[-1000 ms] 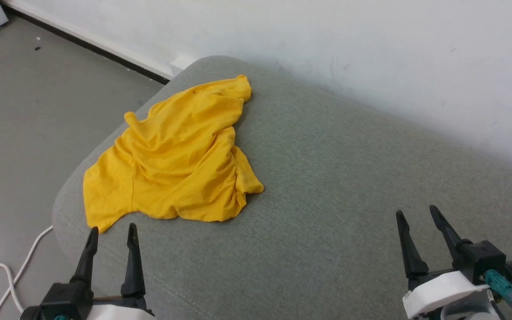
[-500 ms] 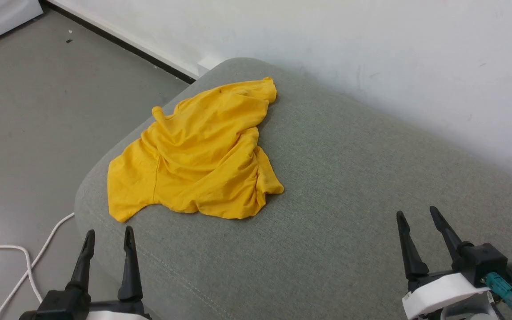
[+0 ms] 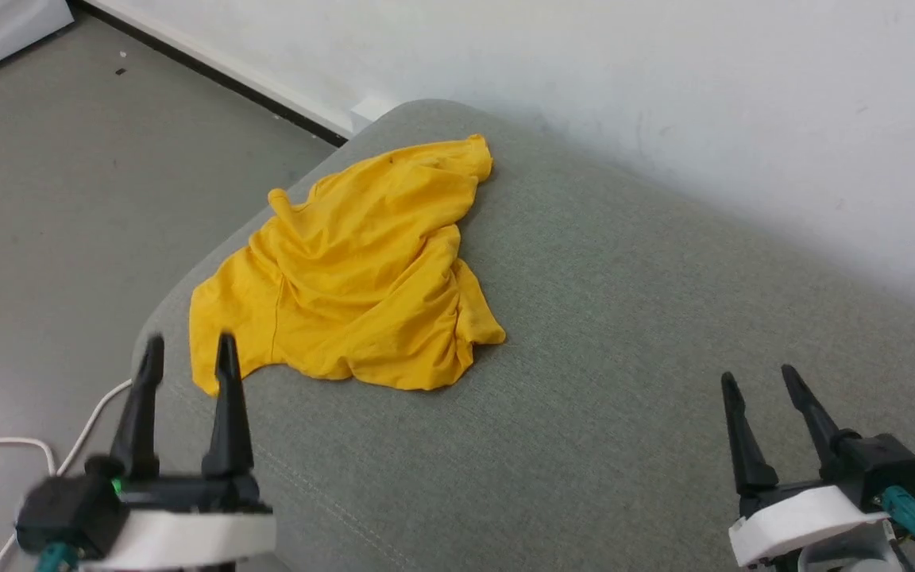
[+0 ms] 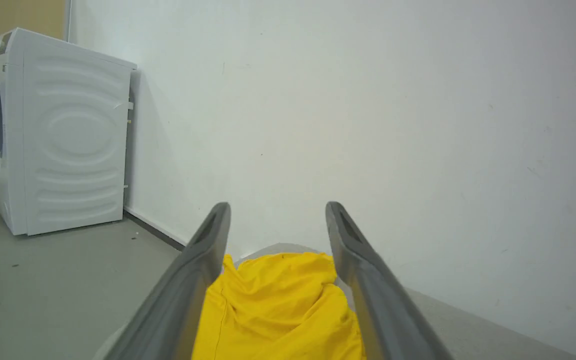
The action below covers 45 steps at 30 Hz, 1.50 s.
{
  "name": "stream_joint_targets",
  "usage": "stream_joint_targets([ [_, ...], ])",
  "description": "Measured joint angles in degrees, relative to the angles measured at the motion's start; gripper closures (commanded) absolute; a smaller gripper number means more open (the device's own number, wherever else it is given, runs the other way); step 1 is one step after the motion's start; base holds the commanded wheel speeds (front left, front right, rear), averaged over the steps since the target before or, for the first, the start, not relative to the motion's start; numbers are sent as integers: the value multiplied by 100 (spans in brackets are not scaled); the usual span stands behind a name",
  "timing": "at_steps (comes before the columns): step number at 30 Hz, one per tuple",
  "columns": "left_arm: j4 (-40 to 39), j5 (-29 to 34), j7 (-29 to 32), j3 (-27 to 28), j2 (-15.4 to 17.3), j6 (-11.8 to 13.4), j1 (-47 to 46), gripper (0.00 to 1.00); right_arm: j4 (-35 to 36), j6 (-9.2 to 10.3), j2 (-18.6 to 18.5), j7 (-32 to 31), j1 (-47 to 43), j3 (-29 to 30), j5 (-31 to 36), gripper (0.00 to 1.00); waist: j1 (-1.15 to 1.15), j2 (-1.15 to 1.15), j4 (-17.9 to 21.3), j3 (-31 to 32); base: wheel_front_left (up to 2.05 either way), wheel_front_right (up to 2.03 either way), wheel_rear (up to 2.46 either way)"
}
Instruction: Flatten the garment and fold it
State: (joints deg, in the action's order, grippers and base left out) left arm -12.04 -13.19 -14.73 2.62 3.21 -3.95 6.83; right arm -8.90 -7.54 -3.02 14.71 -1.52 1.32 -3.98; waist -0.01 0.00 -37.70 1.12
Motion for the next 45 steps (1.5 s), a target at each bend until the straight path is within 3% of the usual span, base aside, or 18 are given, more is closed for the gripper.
stream_joint_targets([
  [3,-190,-104,30,-24,181,-137,-630,0,67,0,2,1,3,49,75,0,1,0,-13,-104,0,0,0],
  [8,-92,-441,568,146,732,-207,-2358,0,211,0,4,1,67,238,259,0,2,0,15,-387,0,0,0],
  [14,1256,-758,1305,98,1327,-266,-3983,0,511,0,13,-156,274,283,542,0,2,0,154,-777,0,0,0],
  [19,2371,-1047,2018,-582,1880,-313,-4957,0,837,0,15,-357,405,260,748,0,3,0,350,-1117,0,0,0],
  [26,3528,-2323,3277,-1764,2651,-315,-5564,0,1384,0,19,-715,504,271,1046,0,2,0,669,-1618,0,0,0],
  [30,3895,-3167,4045,-2268,2929,-316,-5659,0,1707,0,22,-907,525,285,1224,0,2,0,833,-1923,0,0,0],
  [35,4174,-4090,4721,-2599,3061,-316,-5660,0,2093,1,23,-1138,583,240,1390,0,2,0,1022,-2296,0,0,0],
  [40,4337,-4551,5265,-3022,3173,-316,-5647,0,2410,0,24,-1307,600,210,1527,0,2,0,1181,-2635,0,0,0],
  [45,4604,-4666,5098,-3289,3229,-316,-5617,0,2573,0,23,-1417,598,175,1571,0,2,0,1318,-2887,0,0,0],
])
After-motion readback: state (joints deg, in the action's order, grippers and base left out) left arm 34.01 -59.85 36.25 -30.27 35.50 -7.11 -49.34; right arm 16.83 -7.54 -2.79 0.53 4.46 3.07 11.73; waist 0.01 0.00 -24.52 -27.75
